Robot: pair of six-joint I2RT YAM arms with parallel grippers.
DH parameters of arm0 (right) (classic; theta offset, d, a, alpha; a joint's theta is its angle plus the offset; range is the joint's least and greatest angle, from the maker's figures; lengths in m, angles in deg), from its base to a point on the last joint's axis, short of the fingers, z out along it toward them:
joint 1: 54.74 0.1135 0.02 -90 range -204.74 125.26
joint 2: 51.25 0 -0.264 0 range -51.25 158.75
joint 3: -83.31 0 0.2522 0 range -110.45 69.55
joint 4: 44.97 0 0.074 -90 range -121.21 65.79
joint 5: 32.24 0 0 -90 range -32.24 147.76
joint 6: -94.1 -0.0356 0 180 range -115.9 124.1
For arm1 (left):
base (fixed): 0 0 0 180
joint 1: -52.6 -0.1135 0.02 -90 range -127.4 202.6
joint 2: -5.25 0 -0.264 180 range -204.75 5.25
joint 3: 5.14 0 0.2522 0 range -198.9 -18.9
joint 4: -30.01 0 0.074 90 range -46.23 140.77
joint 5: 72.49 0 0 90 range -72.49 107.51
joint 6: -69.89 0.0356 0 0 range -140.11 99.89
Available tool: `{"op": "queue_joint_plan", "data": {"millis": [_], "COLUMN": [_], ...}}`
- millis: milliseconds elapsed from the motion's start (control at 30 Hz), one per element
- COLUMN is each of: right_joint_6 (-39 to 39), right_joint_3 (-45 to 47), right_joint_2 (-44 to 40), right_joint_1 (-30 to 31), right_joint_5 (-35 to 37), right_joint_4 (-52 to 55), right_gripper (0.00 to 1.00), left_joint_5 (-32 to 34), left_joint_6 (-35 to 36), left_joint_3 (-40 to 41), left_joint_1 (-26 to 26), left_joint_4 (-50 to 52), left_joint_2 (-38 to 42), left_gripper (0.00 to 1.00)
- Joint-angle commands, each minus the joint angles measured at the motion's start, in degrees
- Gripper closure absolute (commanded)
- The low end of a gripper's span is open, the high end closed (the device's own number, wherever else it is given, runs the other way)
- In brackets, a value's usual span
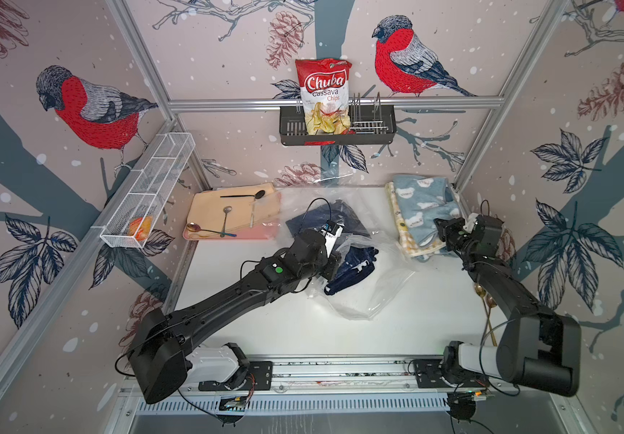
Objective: Take the blanket out of the vacuum bag
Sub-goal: Place the blanket at the corner of the board.
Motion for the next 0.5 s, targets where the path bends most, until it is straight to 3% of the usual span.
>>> {"op": "queue_joint_plan", "data": {"millis": [0, 133, 167, 233, 367, 467], "right_joint_6": [1.19, 3.32, 3.78, 4.91, 9.63, 13.77], "right_joint_3": [-2.16, -0.26, 1.09, 4.73, 12.09, 16.16], "right_joint_2": [-0.27, -2.59, -2.65, -5.60, -12.21, -19.26], "right_joint_1": [0.32, -0.46, -1.24, -2.72, -7.29, -14.06], "right_joint_5": [2.45, 3.49, 2.76, 1.52, -0.81, -3.73], "right_joint_4": [0.97, 4.32, 5.19, 6.31, 12.79, 19.06], "right_gripper": [1.00, 0.91, 0.86, 0.62, 0.42, 0.34], "left_joint_5": [-0.02, -0.24, -0.28, -0.46, -1.17, -1.56], "left_joint_6": [-0.01, -0.11, -0.14, -0.20, -0.54, -0.62], "left_joint_3": [-0.26, -0.17, -0.06, 0.04, -0.06, -0.08], "left_joint_1": [-0.09, -0.09, -0.09, -0.09, 0.00, 0.00], "left_joint_4": [-1.37, -1.36, -1.40, -1.53, -1.67, -1.84], "left_joint_2": [0.75, 1.41, 1.49, 1.74, 1.66, 1.64], "left_gripper": [0.96, 0.96, 0.96, 0.96, 0.91, 0.90]}}
